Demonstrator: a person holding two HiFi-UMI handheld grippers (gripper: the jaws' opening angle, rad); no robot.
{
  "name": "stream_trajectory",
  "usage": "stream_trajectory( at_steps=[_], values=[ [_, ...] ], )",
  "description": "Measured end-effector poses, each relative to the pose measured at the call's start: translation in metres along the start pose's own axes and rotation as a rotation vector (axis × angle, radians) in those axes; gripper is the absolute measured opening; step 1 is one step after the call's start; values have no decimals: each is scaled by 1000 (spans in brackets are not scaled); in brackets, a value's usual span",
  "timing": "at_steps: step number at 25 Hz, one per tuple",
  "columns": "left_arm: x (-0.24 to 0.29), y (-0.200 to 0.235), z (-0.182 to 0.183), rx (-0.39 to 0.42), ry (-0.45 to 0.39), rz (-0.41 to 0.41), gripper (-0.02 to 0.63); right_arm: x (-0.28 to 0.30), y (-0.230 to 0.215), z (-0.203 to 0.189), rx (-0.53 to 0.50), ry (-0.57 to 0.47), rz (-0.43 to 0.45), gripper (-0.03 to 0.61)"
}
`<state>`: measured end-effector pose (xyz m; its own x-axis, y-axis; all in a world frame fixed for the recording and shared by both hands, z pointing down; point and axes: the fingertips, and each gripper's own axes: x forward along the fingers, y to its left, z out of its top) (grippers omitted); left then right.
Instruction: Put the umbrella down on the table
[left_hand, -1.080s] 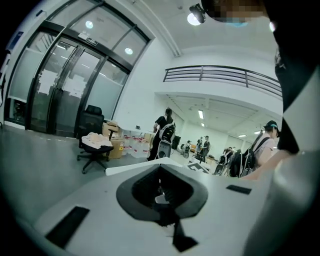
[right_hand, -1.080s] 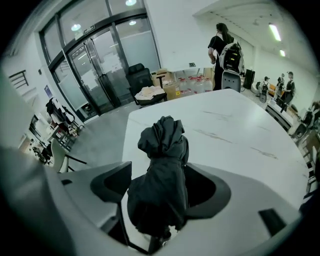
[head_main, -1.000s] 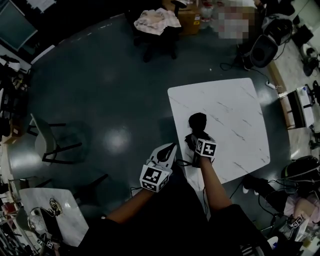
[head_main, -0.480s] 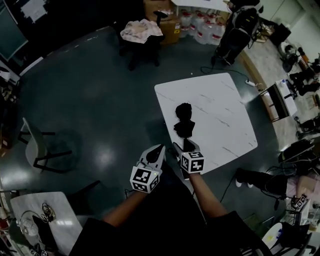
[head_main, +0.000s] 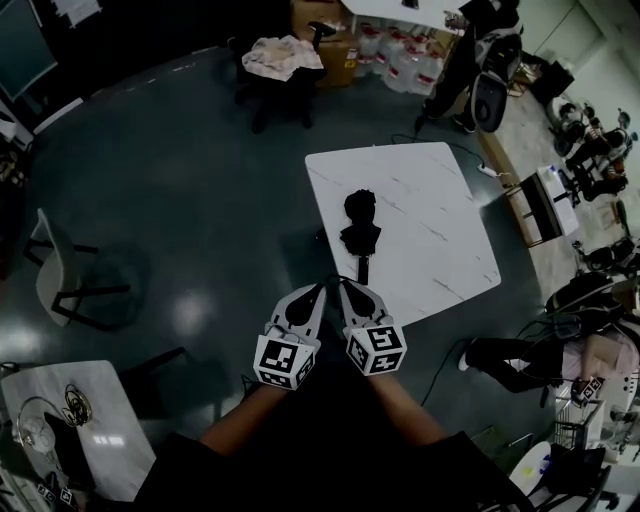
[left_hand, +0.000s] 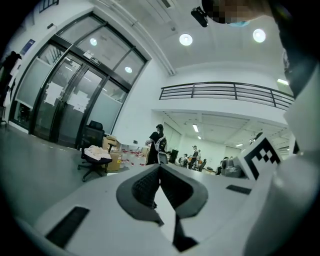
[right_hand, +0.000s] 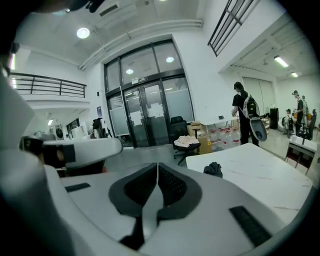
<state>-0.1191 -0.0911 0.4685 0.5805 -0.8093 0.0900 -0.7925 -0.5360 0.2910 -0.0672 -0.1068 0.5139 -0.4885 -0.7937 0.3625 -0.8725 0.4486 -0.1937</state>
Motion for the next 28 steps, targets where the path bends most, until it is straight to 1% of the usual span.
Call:
stream_trajectory(
  at_steps=[2,5,9,12,15,18,22,25,28],
  values=[
    [-11,-2,-3,-10,-4,18,17,-10,7,0,-19,-11,10,22],
    [-25,-5,-9,-14,-4,30,17,-22,11,-3,-13,-23,13,21],
    [-33,-17,-20,7,29,29,17,-33,12,-7,-6,-11,21,21],
    [-31,-28,-14,33,17,40,17,-41,9,1,-33,-32,44,21],
    [-26,-36,-6,33,-5,81,17,-48,0,5,-57,-54,62,21],
    [-17,-52,-5,59,-10,111,17,-61,-13,12,-57,-80,76,21],
    [2,-86,-1,66,-19,137,17,-94,-44,29,-58,-115,80,21],
    [21,-126,-2,82,-27,127,17,-123,-74,38,-56,-141,75,21],
    [36,-158,-8,64,-18,117,17,-148,-91,41,-82,-163,80,21]
  ],
)
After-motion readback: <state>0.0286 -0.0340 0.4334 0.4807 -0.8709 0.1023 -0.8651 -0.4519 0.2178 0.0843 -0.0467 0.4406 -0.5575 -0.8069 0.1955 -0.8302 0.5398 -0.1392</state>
